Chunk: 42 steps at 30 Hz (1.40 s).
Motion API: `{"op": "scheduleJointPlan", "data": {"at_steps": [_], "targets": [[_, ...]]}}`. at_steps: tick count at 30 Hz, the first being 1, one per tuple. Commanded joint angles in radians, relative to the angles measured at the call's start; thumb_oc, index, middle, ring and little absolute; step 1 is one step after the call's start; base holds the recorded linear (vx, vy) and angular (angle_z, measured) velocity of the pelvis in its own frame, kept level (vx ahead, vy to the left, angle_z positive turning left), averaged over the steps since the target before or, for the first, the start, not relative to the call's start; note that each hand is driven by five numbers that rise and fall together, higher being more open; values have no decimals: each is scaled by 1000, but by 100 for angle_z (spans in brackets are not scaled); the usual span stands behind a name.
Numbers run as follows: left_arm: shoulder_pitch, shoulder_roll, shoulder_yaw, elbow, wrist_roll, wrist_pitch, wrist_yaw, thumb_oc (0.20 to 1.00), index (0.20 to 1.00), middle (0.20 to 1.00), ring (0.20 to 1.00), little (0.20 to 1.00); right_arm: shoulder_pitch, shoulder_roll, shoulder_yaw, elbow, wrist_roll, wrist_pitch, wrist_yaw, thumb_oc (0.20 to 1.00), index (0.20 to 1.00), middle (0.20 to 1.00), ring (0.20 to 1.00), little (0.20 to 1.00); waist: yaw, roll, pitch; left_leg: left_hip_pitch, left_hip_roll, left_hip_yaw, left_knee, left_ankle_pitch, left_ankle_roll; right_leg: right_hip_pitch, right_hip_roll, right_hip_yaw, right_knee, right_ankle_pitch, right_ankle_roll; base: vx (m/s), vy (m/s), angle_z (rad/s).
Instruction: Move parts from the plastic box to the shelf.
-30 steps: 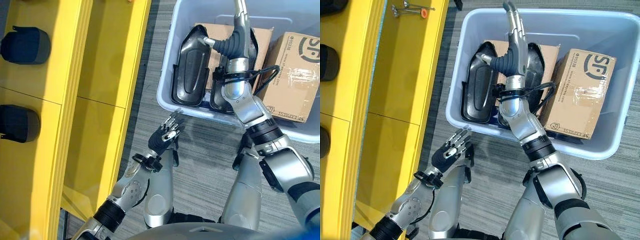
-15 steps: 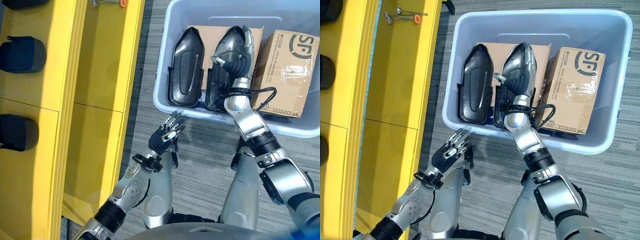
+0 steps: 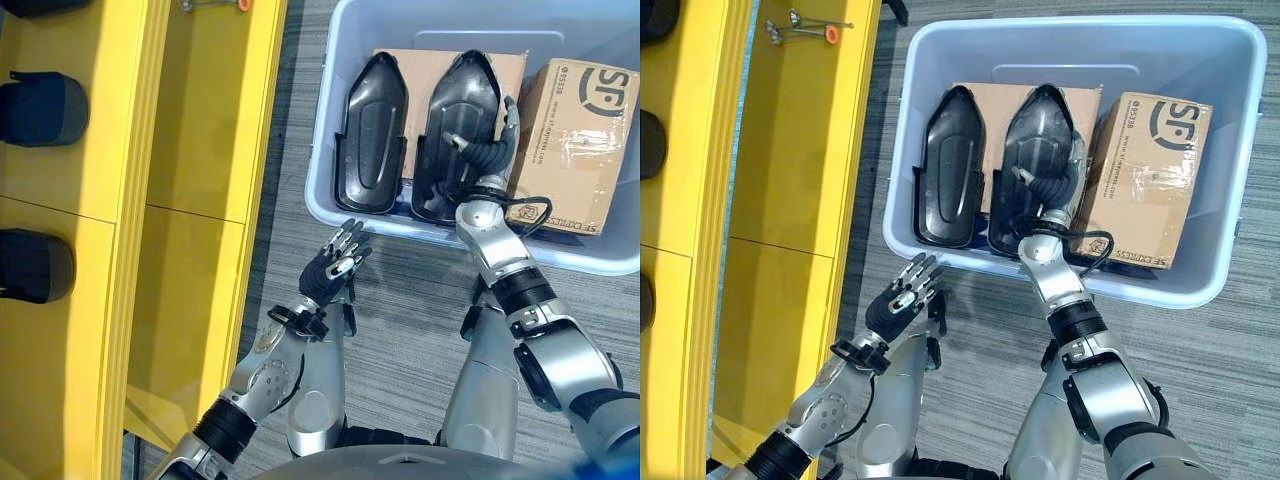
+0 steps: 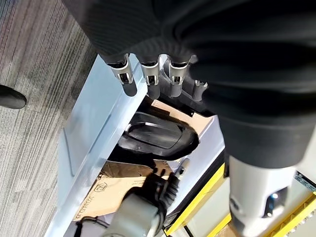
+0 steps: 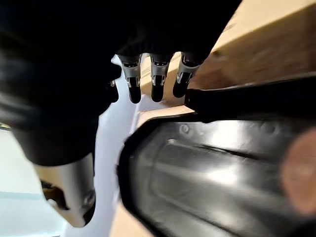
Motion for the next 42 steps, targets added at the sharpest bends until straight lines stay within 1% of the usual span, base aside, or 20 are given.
{"op": "scheduleJointPlan", "data": {"at_steps": [1, 2, 3, 7, 9, 10, 12, 16, 21, 23, 25, 29, 30, 31, 32, 35, 36, 37, 40, 42], "targets": [[-10, 6, -31, -76, 5, -20, 6, 1000, 1000, 1000, 1000, 1000, -51, 12, -25, -30, 8, -52, -63, 1000, 1000, 1000, 1000, 1000, 10, 32, 14, -39, -30, 29, -18, 48, 50, 19, 33, -91, 125, -99, -48, 0, 0, 0], [-10, 8, -33, -76, 7, -19, 5, 1000, 1000, 1000, 1000, 1000, -47, 11, -34, -26, 6, -61, -72, 1000, 1000, 1000, 1000, 1000, 10, 31, 14, -40, -31, 25, -18, 48, 49, 19, 34, -92, 127, -101, -48, 0, 0, 0], [-9, 7, -35, -76, 8, -21, 8, 1000, 1000, 1000, 1000, 1000, -43, 9, -37, -23, 17, -55, -68, 1000, 1000, 1000, 1000, 1000, 9, 31, 14, -39, -31, 24, -19, 49, 49, 20, 35, -93, 127, -102, -47, 0, 0, 0], [-13, 1, -35, -63, -1, -38, 12, 1000, 1000, 1000, 1000, 1000, -36, 14, -25, 21, 14, -17, -81, 1000, 1000, 1000, 1000, 1000, 10, 27, 14, -39, -29, 24, -20, 48, 49, 21, 38, -96, 130, -106, -50, 0, 0, 0], [-16, 1, -33, -66, -11, -34, 17, 1000, 1000, 1000, 1000, 1000, -32, 12, -21, 35, 2, 0, -86, 1000, 1000, 1000, 1000, 1000, 10, 26, 14, -41, -29, 23, -18, 47, 49, 20, 39, -97, 132, -107, -50, 0, 0, 0], [-20, 0, -32, -65, -2, -27, 17, 1000, 1000, 1000, 1000, 1000, -28, 13, -13, 54, -7, -3, -96, 1000, 1000, 1000, 1000, 1000, 10, 24, 14, -45, -26, 24, -18, 48, 50, 16, 40, -98, 133, -106, -51, -16, -47, -1], [-21, -2, -41, -54, 10, -34, 8, 1000, 1000, 1000, 1000, 1000, -17, 15, 1, 72, 6, -13, -120, 1000, 1000, 1000, 1000, 1000, 11, 20, 14, -51, -22, 24, -20, 52, 49, 13, 42, -102, 130, -103, -51, -13, -40, -1], [-27, -5, -38, -44, 7, -49, 19, 1000, 1000, 1000, 1000, 1000, 10, 33, 29, 64, 26, -22, -90, 1000, 1000, 1000, 1000, 1000, 5, 14, 14, -61, -18, 27, -20, 55, 48, 1, 48, -100, 131, -103, -53, 0, -12, -2], [-35, -9, -28, -23, 11, -53, 12, 1000, 1000, 1000, 1000, 1000, 47, 65, 44, 113, 187, -27, -60, 1000, 1000, 1000, 1000, 1000, 2, 5, 14, -68, -15, 26, -14, 53, 47, -5, 54, -103, 136, -104, -58, 0, -13, -1], [-38, -7, -24, -20, 6, -50, 17, 1000, 1000, 1000, 1000, 1000, 66, 76, 47, 134, 207, -15, -43, 1000, 1000, 1000, 1000, 1000, 0, 1, 14, -71, -14, 24, -11, 52, 46, -8, 56, -102, 139, -104, -58, 0, 0, 0], [-44, -9, -22, -18, 12, -48, 22, 1000, 1000, 1000, 1000, 1000, 79, 88, 53, 173, 276, -3, -53, 1000, 1000, 1000, 1000, 1000, 0, -3, 14, -78, -11, 23, -9, 52, 46, -14, 58, -102, 140, -103, -58, 14, -32, -1], [-49, -9, -22, -16, 12, -49, 23, 1000, 1000, 1000, 1000, 1000, 87, 93, 58, 210, 293, 16, -53, 1000, 1000, 1000, 1000, 1000, 1, -5, 14, -88, -10, 21, -2, 51, 47, -21, 59, -102, 141, -101, -59, 0, 0, 0], [-49, -9, -23, -15, 11, -49, 24, 1000, 1000, 1000, 1000, 1000, 88, 95, 60, 221, 307, 27, -55, 1000, 1000, 1000, 1000, 1000, 1, -6, 14, -92, -10, 21, 1, 51, 47, -23, 59, -102, 142, -101, -59, 0, 0, 0], [-54, -8, -22, -12, 9, -47, 24, 1000, 1000, 1000, 1000, 1000, 87, 96, 59, 249, 305, 57, -52, 1000, 1000, 1000, 1000, 1000, 3, -7, 14, -99, -11, 18, 4, 49, 47, -27, 59, -103, 142, -101, -60, 0, 0, 0], [-55, -8, -22, -11, 9, -47, 24, 1000, 1000, 1000, 1000, 1000, 86, 96, 59, 251, 303, 59, -52, 1000, 1000, 1000, 1000, 1000, 3, -7, 14, -99, -11, 18, 4, 49, 47, -27, 59, -103, 142, -100, -60, 0, 0, 0], [-66, -10, -27, -10, 8, -40, 31, 1000, 1000, 1000, 1000, 1000, 65, 90, 73, 309, 240, 100, -69, 1000, 1000, 1000, 1000, 1000, 9, -7, 14, -111, -11, 15, 13, 48, 47, -33, 57, -106, 145, -100, -60, 0, 0, 0], [-71, -9, -28, -8, -2, -38, 33, 1000, 1000, 1000, 1000, 1000, 54, 85, 80, 332, 178, 125, -84, 1000, 1000, 1000, 1000, 1000, 12, -6, 14, -117, -11, 11, 18, 47, 48, -37, 55, -106, 149, -100, -59, 0, 0, 0], [-72, -9, -28, -8, -3, -37, 33, 1000, 1000, 1000, 1000, 1000, 52, 85, 81, 335, 166, 132, -87, 1000, 1000, 1000, 1000, 1000, 12, -6, 14, -118, -12, 11, 19, 46, 48, -38, 55, -106, 150, -100, -59, 0, 0, 0], [-78, -10, -35, 8, -6, -41, 25, 1000, 1000, 1000, 1000, 1000, 19, 64, 109, 391, 43, 243, -120, 1000, 1000, 1000, 1000, 1000, 21, -4, 14, -131, -13, 5, 27, 46, 50, -44, 51, -109, 158, -100, -58, 15, 31, 7], [-82, -15, -40, 20, -4, -46, 20, 1000, 1000, 1000, 1000, 1000, 9, 47, 134, 435, 19, 288, -140, 1000, 1000, 1000, 1000, 1000, 27, -4, 14, -143, -14, 0, 34, 45, 51, -48, 47, -111, 159, -99, -55, 24, 54, 7]]}}
